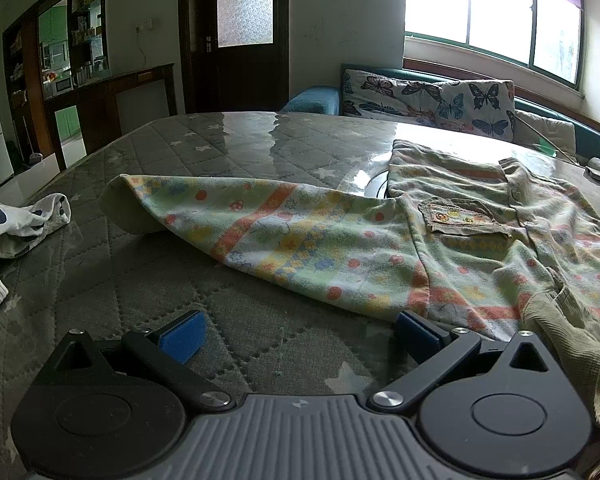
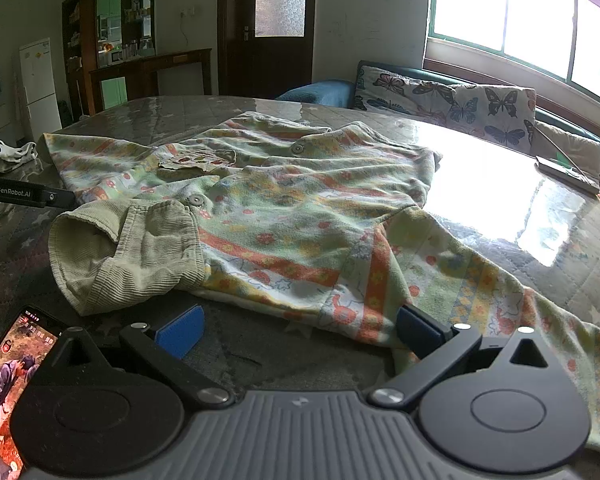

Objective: Fold clothes

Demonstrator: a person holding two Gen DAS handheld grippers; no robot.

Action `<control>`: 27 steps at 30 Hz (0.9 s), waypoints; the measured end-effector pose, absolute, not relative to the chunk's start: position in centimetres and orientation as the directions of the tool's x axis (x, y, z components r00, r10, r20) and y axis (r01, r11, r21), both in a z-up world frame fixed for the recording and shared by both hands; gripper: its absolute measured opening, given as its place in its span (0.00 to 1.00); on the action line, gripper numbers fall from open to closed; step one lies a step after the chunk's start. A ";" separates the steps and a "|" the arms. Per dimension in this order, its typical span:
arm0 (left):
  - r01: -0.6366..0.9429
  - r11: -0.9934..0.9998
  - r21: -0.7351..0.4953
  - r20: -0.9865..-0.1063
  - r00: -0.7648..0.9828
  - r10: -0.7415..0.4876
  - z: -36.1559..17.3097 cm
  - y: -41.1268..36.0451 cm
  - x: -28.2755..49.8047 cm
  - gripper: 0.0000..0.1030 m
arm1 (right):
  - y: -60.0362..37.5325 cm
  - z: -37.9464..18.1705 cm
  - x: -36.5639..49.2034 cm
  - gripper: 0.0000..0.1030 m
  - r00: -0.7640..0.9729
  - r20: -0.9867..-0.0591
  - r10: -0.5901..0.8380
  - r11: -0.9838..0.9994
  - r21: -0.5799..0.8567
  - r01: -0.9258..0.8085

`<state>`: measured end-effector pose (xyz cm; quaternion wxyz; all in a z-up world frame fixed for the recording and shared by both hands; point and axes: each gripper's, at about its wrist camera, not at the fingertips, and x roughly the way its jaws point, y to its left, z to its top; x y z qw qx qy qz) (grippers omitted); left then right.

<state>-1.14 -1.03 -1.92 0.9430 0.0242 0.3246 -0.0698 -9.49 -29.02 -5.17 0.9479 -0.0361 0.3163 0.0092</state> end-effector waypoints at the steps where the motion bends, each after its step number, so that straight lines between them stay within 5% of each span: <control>1: 0.147 0.989 0.002 -0.616 0.780 -0.115 -1.9 -1.0 -1.1 1.00 | -29.0 -5.2 -9.5 1.00 0.800 -0.600 -0.005 0.997 -0.063 -0.040; 27: 0.147 0.989 0.002 -0.616 0.779 -0.114 -1.8 -0.9 -1.1 1.00 | -29.0 -5.2 -9.5 1.00 0.800 -0.600 -0.006 0.997 -0.063 -0.040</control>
